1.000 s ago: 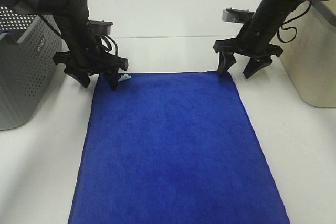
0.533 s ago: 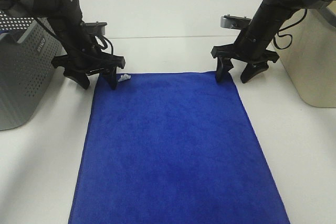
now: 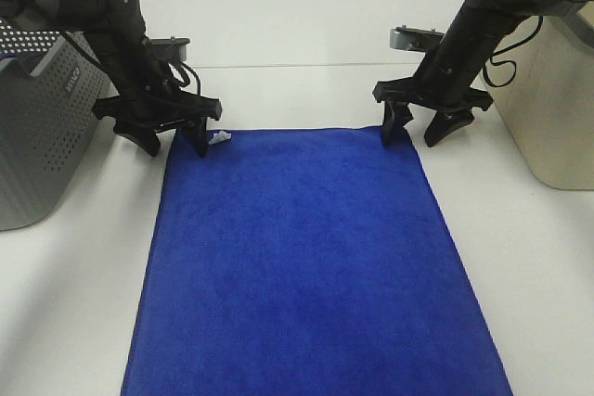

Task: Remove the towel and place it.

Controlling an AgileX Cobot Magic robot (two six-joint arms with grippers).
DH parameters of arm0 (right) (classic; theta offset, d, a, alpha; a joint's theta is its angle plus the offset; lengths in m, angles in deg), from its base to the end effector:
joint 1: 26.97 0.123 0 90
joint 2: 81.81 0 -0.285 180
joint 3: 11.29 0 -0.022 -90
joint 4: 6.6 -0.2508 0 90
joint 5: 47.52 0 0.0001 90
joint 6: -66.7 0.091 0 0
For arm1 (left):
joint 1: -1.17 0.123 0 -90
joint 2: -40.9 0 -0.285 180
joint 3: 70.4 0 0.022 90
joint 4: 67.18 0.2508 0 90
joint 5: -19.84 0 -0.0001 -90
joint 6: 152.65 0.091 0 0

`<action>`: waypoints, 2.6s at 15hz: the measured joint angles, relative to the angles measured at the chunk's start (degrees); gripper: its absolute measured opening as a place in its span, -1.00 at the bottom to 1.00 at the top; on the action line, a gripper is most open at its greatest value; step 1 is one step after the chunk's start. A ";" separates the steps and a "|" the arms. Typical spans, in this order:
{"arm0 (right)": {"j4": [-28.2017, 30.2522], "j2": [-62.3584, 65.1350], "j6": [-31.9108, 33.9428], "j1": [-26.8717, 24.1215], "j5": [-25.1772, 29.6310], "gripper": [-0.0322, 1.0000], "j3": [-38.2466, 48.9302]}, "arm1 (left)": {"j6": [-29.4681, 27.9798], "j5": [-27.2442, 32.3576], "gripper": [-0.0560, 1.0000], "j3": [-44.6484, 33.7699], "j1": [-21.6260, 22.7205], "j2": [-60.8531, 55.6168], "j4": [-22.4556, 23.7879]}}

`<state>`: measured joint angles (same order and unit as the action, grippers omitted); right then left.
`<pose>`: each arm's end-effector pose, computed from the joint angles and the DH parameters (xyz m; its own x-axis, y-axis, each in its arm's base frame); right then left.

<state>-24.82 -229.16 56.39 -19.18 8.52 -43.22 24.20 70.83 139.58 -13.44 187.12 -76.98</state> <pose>0.4832 0.0899 0.1024 -0.9763 -0.1317 -0.1718 -0.1733 0.9511 0.2558 0.4731 -0.1358 0.1025 -0.9750 0.0876 -0.2041 0.1223 0.9788 -0.1641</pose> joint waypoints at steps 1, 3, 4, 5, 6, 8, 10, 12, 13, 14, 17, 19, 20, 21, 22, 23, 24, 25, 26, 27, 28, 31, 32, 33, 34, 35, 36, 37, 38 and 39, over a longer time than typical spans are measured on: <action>0.00 -0.06 0.00 0.00 0.00 0.43 -0.06 | 0.46 -0.34 0.39 0.00 0.00 0.00 -0.34; -0.80 -0.06 0.00 0.00 -0.11 0.40 -0.06 | 2.06 -0.69 0.40 0.00 0.00 0.06 -2.18; -1.78 -0.17 0.00 0.00 -0.29 0.39 -0.06 | 2.58 -0.92 0.40 0.00 0.00 0.11 -3.44; -3.21 -0.40 -0.23 0.00 -0.52 0.39 -0.06 | 3.15 -1.20 0.40 0.00 0.00 0.29 -4.58; -5.61 -0.86 -1.72 0.52 -0.52 0.38 -0.11 | 3.90 -2.01 0.40 0.63 -0.11 0.92 -7.33; -6.36 -1.09 -2.23 2.18 -1.43 0.37 -0.23 | 6.13 -2.75 0.39 1.38 -0.97 1.60 -9.63; -6.53 -1.20 -2.75 3.67 -3.04 0.30 -0.23 | 7.45 -3.61 0.35 1.43 -2.35 1.78 -10.26; -5.67 -1.38 -2.75 3.90 -3.50 0.13 -0.23 | 7.68 -3.61 0.20 1.43 -2.52 1.89 -9.80; -4.93 -1.38 -2.75 3.90 -3.61 0.03 -0.23 | 7.68 -3.67 0.10 1.43 -2.52 1.89 -9.00; -3.95 -1.43 -2.75 3.90 -3.84 -0.10 -0.23 | 7.68 -3.72 -0.06 1.43 -2.52 1.95 -7.73; -2.58 -1.72 -2.75 3.90 -4.70 -0.67 -0.23 | 10.66 -5.04 -0.73 1.43 -2.52 2.18 -6.53; -2.58 -1.72 -2.75 3.90 -4.93 -0.91 -0.23 | 12.26 -5.33 -0.86 1.43 -2.52 2.23 -6.59; -2.58 -1.72 -2.75 3.90 -4.93 -0.91 -0.23 | 12.43 -5.39 -0.86 1.43 -2.52 2.23 -6.59; -2.58 -1.72 -2.75 3.90 -5.04 -0.91 -0.23 | 12.43 -5.61 -0.86 1.43 -2.52 2.23 -6.59; -2.52 -1.66 -2.81 3.90 -5.39 -0.91 -0.23 | 12.43 -6.36 -0.86 1.43 -2.52 2.23 -6.47; -2.52 -1.43 -3.27 3.90 -6.30 -0.91 -0.11 | 12.43 -7.56 -0.86 1.43 -2.52 2.18 -5.84; -2.23 -1.20 -4.41 3.95 -7.79 -0.91 -0.11 | 12.49 -8.08 -0.86 2.35 -2.58 2.18 -4.81; -1.95 -1.15 -5.79 3.95 -9.68 -0.91 -0.06 | 12.49 -8.37 -0.86 3.78 -2.58 2.64 -3.50; -1.66 -1.09 -6.36 3.95 -11.23 -0.91 0.11 | 12.49 -8.94 -0.86 5.50 -2.58 2.92 -2.18; -1.15 -1.09 -7.22 3.95 -12.89 -0.91 0.23 | 12.49 -9.51 -0.86 7.45 -2.58 2.92 -1.20; -0.52 -1.09 -7.96 3.95 -13.87 -0.91 -0.40 | 12.43 -10.43 -0.86 9.28 -2.58 2.92 -0.11; 1.09 -1.09 -9.63 3.95 -17.13 -0.91 -6.47 | 12.43 -15.13 -0.87 12.43 -2.52 2.92 2.98; 1.89 -1.09 -9.80 3.95 -18.22 -0.91 -8.48 | 12.43 -16.96 -0.87 12.78 -2.52 2.92 3.55; 2.69 -1.09 -10.20 3.95 -19.37 -0.91 -10.26 | 12.43 -19.08 -0.87 13.01 -2.52 2.92 4.18; 3.61 -1.09 -10.20 3.95 -20.57 -0.91 -11.46 | 12.43 -21.49 -0.87 13.06 -2.52 2.92 4.98; 4.58 -1.09 -10.26 3.95 -21.94 -0.91 -12.15 | 12.43 -23.55 -0.87 13.06 -2.52 2.92 5.79; 5.39 -1.09 -10.26 3.95 -23.32 -0.91 -12.20 | 12.43 -25.90 -0.87 13.06 -2.52 2.98 6.88; 5.90 -1.09 -10.26 3.95 -24.47 -0.91 -12.20 | 12.43 -28.13 -0.87 13.18 -2.52 3.38 8.19; 6.70 -1.20 -10.26 3.95 -25.73 -0.91 -12.20 | 12.43 -29.97 -0.87 13.18 -2.52 3.67 9.05; 7.16 -1.20 -10.26 3.95 -27.27 -0.91 -12.20 | 12.43 -31.86 -0.87 13.18 -2.52 4.01 9.80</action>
<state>-17.66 -230.37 46.13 -15.23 -18.76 -55.43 36.63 38.97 152.76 -15.96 191.13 -67.18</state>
